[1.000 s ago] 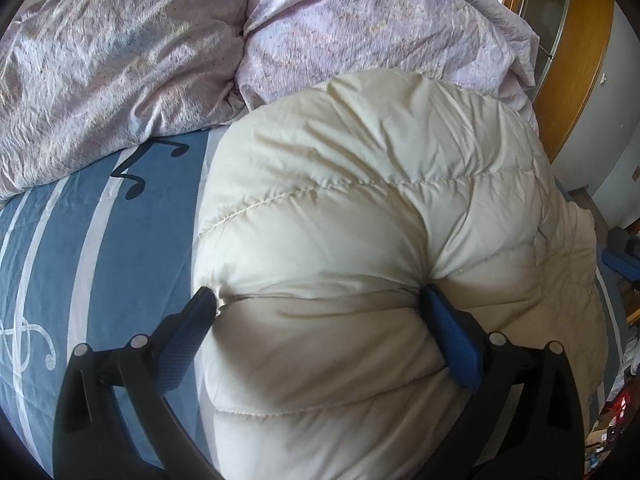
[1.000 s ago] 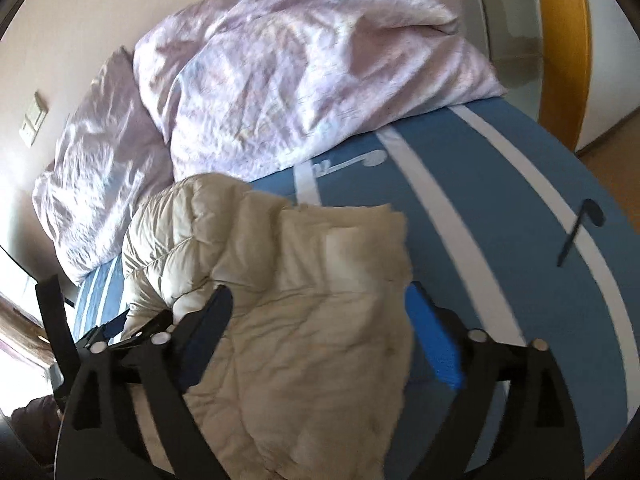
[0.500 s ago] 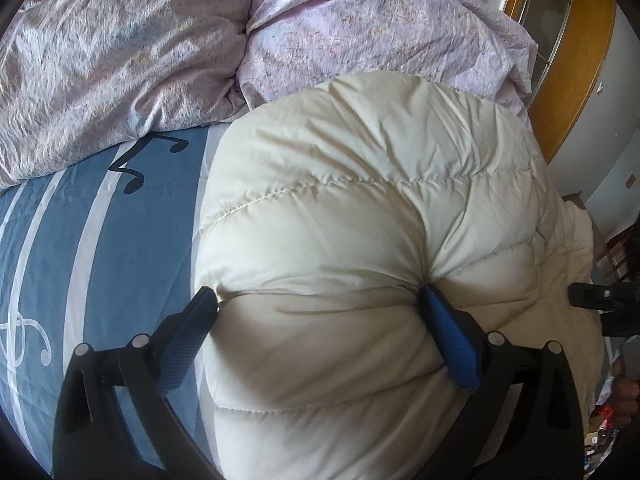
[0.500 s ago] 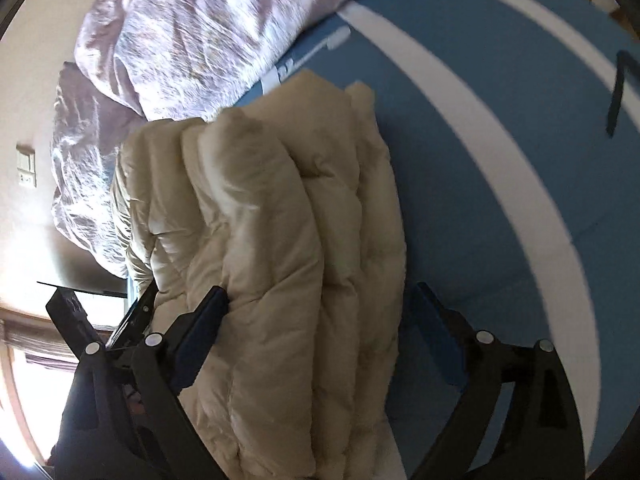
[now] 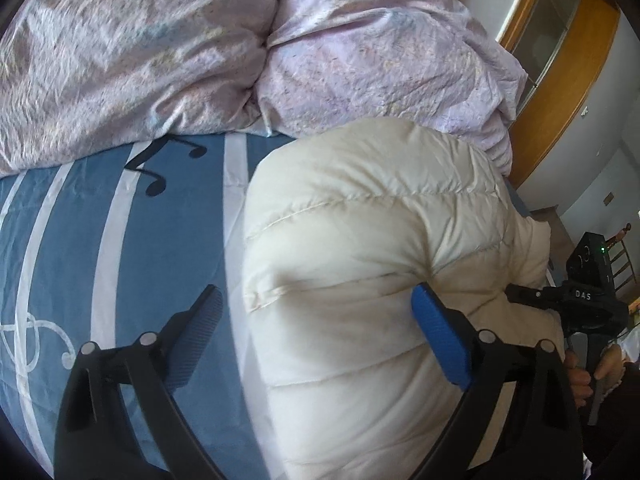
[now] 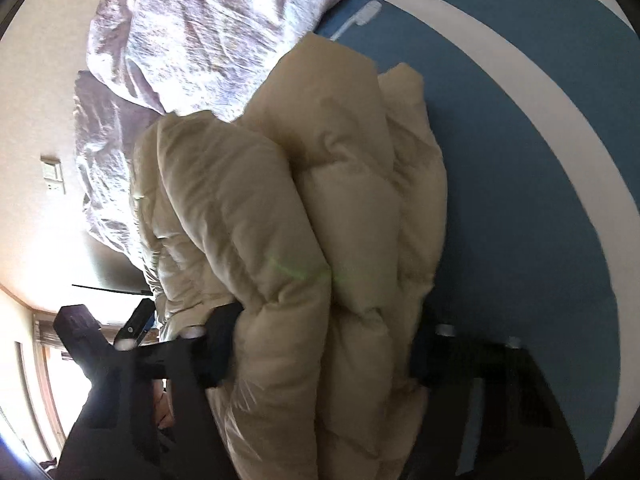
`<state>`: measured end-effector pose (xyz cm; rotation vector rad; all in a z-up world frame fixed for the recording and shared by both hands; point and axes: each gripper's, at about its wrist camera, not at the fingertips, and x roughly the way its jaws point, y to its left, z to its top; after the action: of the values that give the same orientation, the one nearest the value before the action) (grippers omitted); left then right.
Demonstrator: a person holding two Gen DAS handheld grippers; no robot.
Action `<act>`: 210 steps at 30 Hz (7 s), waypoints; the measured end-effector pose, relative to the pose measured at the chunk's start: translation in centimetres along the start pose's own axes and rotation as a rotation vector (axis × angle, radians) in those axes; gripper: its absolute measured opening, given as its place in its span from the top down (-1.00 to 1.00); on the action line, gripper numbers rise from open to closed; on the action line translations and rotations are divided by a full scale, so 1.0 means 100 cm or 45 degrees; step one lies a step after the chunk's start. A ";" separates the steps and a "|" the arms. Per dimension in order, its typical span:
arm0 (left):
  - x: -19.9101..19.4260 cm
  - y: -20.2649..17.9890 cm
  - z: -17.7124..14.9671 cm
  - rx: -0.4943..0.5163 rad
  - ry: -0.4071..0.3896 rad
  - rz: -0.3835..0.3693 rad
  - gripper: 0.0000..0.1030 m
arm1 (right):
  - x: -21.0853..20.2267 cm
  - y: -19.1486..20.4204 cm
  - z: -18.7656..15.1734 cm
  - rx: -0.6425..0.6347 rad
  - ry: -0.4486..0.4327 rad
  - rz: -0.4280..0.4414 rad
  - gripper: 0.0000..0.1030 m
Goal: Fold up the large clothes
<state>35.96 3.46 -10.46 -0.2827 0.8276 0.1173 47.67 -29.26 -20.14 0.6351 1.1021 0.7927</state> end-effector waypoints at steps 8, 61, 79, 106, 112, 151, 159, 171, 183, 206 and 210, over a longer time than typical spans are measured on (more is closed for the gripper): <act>-0.001 0.030 -0.007 -0.127 0.080 -0.084 -0.83 | -0.008 0.016 0.004 -0.039 -0.067 -0.018 0.48; 0.024 0.015 0.006 -0.191 0.136 -0.340 0.37 | 0.016 0.018 0.018 -0.056 -0.025 0.079 0.50; -0.018 0.111 0.047 -0.310 -0.032 -0.138 0.37 | 0.110 0.110 0.047 -0.275 0.130 0.138 0.51; -0.027 0.116 0.068 -0.099 -0.141 0.431 -0.57 | 0.049 0.151 0.025 -0.587 -0.224 -0.250 -0.15; -0.015 0.099 0.089 -0.043 -0.200 0.495 -0.62 | 0.063 0.193 0.006 -0.788 -0.167 -0.191 0.03; 0.061 0.113 0.063 -0.029 -0.128 0.494 -0.75 | 0.176 0.159 -0.013 -0.927 -0.159 -0.425 0.13; 0.063 0.118 0.061 -0.041 -0.120 0.506 -0.84 | 0.181 0.165 -0.015 -0.940 -0.148 -0.461 0.12; -0.001 0.119 0.039 -0.108 -0.179 0.484 -0.86 | 0.128 0.203 -0.049 -0.930 -0.186 -0.555 -0.69; -0.101 0.089 -0.036 -0.105 -0.212 0.371 -0.89 | 0.058 0.193 -0.121 -0.815 -0.215 -0.557 -0.93; -0.185 0.062 -0.117 -0.199 -0.171 0.264 -0.89 | 0.003 0.200 -0.208 -0.787 -0.151 -0.564 -0.93; -0.199 0.055 -0.122 -0.194 -0.173 0.247 -0.89 | -0.008 0.203 -0.222 -0.788 -0.158 -0.558 -0.93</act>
<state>12.81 5.31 -4.66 -0.3337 0.7104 0.3783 21.77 -16.88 -11.22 -0.0809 0.7794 0.6507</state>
